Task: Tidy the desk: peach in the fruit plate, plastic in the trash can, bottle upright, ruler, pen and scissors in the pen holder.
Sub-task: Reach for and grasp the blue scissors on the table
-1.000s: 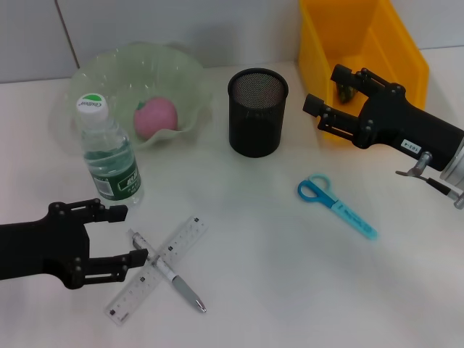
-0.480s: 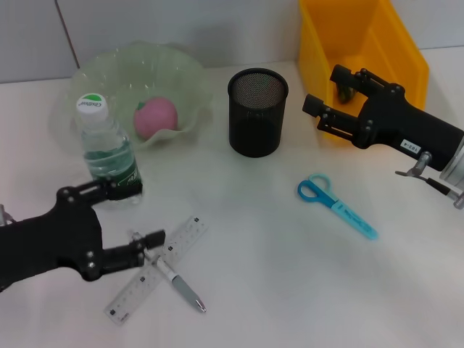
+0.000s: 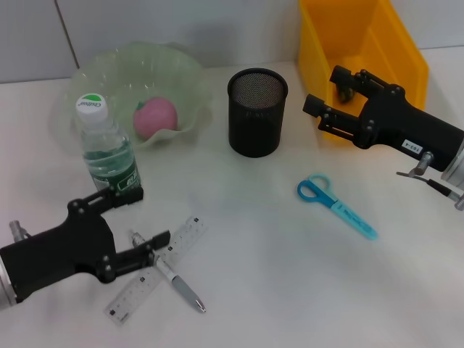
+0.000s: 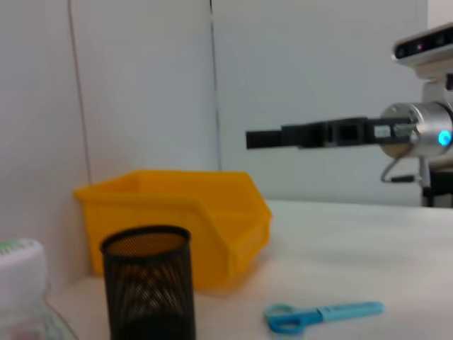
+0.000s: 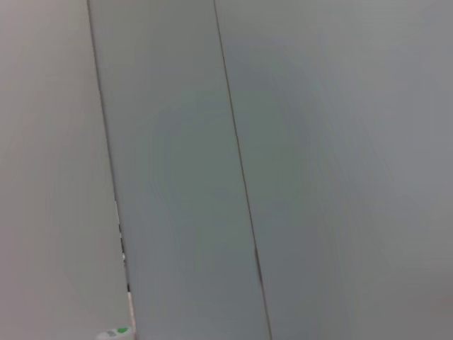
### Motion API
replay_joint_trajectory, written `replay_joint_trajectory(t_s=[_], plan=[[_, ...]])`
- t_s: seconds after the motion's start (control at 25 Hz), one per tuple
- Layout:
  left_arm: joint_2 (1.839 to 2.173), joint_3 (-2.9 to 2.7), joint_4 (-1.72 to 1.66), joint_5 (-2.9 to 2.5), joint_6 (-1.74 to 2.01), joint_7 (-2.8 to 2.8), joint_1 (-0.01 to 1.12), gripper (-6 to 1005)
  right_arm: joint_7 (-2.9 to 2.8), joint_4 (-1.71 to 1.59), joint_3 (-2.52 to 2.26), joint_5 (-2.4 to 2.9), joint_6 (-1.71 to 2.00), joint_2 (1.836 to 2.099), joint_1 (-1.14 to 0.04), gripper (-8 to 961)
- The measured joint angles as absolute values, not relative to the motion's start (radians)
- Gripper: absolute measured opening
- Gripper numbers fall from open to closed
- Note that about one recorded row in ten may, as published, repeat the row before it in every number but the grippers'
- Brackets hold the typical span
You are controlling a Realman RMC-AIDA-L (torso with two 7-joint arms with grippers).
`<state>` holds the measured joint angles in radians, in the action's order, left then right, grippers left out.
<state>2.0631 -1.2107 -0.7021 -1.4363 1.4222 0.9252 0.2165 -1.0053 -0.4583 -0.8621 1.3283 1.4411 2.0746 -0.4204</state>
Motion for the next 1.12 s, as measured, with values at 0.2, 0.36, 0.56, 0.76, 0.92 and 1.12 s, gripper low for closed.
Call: replay_joint_trajectory(t_s=[0.2,0.36,0.56,0.76,0.92,1.12], plan=[[2.063,-1.205,-0.765,-1.522,1.425,1.012,0.203,784,-1.229,-0.636,-0.868,1.472,1.458,2.066,-0.392,747],[2.065,-1.211,-0.768,-1.527,1.428,1.022,0.206,784,-1.701,-1.027,-0.875,1.831,1.539,2.074,-0.392,745],[2.067,-1.215,-0.769,-1.527,1.433,1.025,0.211,784,-2.071,-1.272,-0.924,2.128,1.585,2.073,-0.444,743],[2.069,-1.219,-0.769,-1.523,1.440,1.025,0.214,784,-2.317,-1.421,-1.015,2.392,1.686,2.068,-0.539,741],[2.071,-1.219,-0.767,-1.521,1.442,1.026,0.222,784,-2.429,-1.425,-1.056,2.556,1.724,2.074,-0.625,739],[2.071,-1.220,-0.764,-1.519,1.443,1.031,0.227,784,-2.484,-1.384,-1.081,2.610,1.727,2.074,-0.672,737]])
